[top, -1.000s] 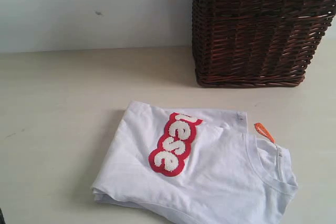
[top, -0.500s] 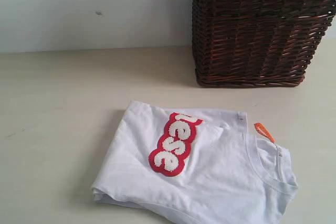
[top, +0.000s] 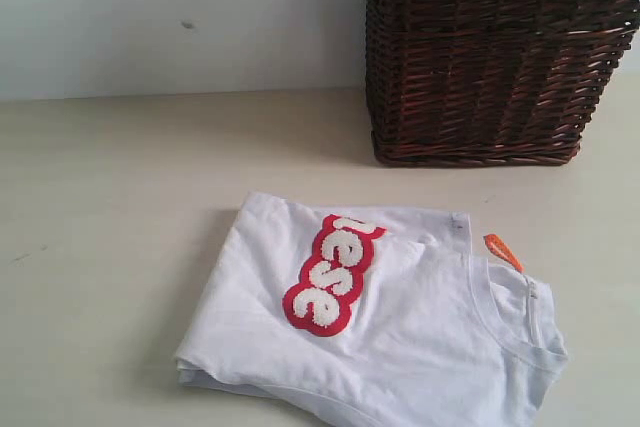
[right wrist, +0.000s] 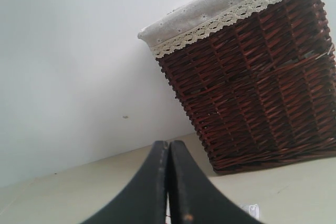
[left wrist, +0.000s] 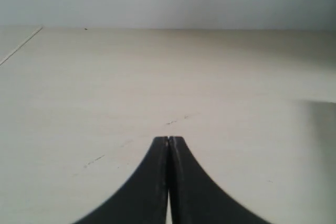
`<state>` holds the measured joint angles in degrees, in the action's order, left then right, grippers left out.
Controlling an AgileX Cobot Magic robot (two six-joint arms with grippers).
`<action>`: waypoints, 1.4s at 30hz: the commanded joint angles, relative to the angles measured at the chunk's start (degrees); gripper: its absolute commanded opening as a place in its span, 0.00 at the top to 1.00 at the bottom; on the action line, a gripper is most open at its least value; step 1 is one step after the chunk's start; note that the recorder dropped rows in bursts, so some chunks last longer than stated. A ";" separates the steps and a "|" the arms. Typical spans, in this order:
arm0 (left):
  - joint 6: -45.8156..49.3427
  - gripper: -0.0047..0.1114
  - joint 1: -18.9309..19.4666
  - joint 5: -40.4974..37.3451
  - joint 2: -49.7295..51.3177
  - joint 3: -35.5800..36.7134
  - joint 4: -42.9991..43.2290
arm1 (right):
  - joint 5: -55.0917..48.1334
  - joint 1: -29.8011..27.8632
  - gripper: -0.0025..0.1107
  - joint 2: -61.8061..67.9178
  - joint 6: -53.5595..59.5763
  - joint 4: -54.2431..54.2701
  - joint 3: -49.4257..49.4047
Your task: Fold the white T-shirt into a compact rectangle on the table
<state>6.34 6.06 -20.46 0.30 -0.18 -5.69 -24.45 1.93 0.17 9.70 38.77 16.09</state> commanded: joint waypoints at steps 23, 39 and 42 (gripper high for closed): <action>-14.03 0.96 0.19 0.20 -0.30 0.18 9.51 | 0.59 0.05 0.98 -0.17 0.26 0.00 -0.29; -13.92 0.96 0.19 0.26 -0.30 0.18 9.51 | 0.81 0.05 0.98 -0.17 2.46 -3.42 -0.29; -13.92 0.96 0.19 0.26 -0.30 0.18 9.51 | 0.81 0.05 0.98 -0.17 2.64 -8.44 -0.29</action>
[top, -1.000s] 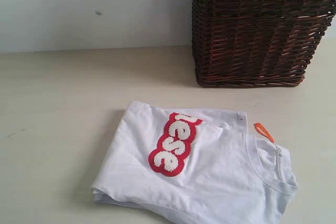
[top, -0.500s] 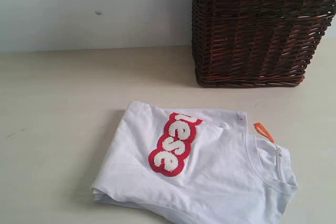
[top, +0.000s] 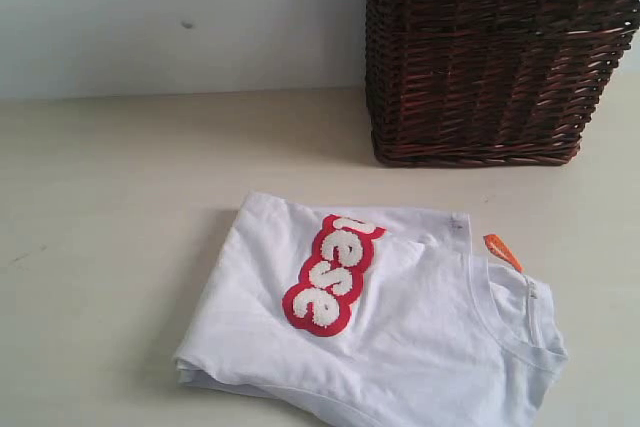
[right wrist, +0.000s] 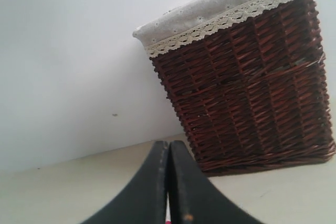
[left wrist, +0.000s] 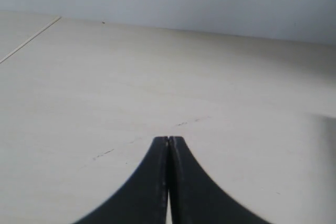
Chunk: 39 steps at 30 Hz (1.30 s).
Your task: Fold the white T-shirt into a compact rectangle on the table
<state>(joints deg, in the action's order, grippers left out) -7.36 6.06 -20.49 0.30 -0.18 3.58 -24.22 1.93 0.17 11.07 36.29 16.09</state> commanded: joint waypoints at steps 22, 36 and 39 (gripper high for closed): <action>-0.34 0.96 0.19 0.29 -0.30 0.18 0.23 | 17.17 0.05 0.98 -0.17 -3.13 -33.73 -16.09; -0.34 0.96 0.19 0.29 -0.30 0.18 0.23 | 9.33 1.76 0.98 -0.17 -11.75 -36.29 -16.09; -0.34 0.96 -0.50 0.29 -0.30 0.18 0.23 | 9.33 1.76 0.98 -0.17 -11.75 -36.29 -16.09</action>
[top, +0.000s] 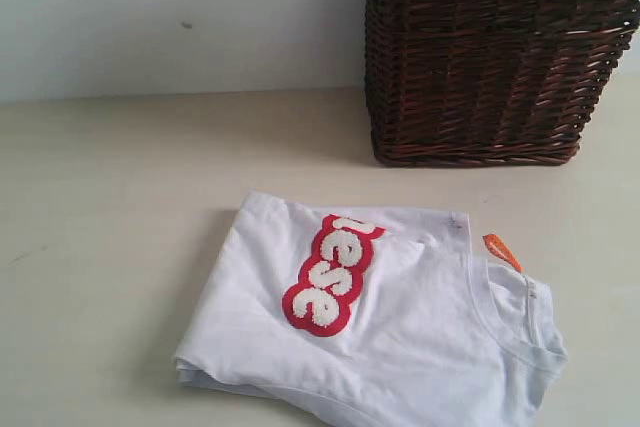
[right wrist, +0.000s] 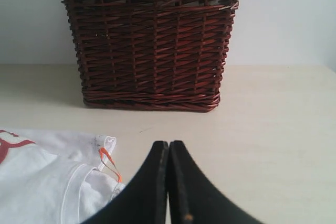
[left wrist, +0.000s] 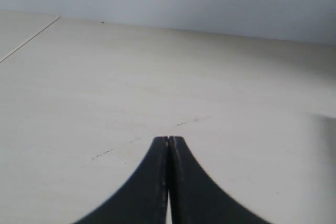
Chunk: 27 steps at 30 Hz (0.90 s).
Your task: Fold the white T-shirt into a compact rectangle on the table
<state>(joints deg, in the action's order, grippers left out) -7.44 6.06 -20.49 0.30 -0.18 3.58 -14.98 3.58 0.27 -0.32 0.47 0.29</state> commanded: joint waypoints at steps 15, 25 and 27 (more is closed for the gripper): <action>-0.26 0.96 -2.32 0.29 -0.30 0.18 0.23 | 0.09 0.11 0.98 -0.27 -0.36 -0.47 -0.29; -0.26 0.96 -2.32 0.29 -0.30 0.18 0.23 | 0.09 0.11 0.98 -0.27 -0.36 -0.47 -0.29; -0.26 0.96 -2.32 0.29 -0.30 0.18 0.23 | 0.09 0.11 0.98 -0.27 -0.36 -0.47 -0.29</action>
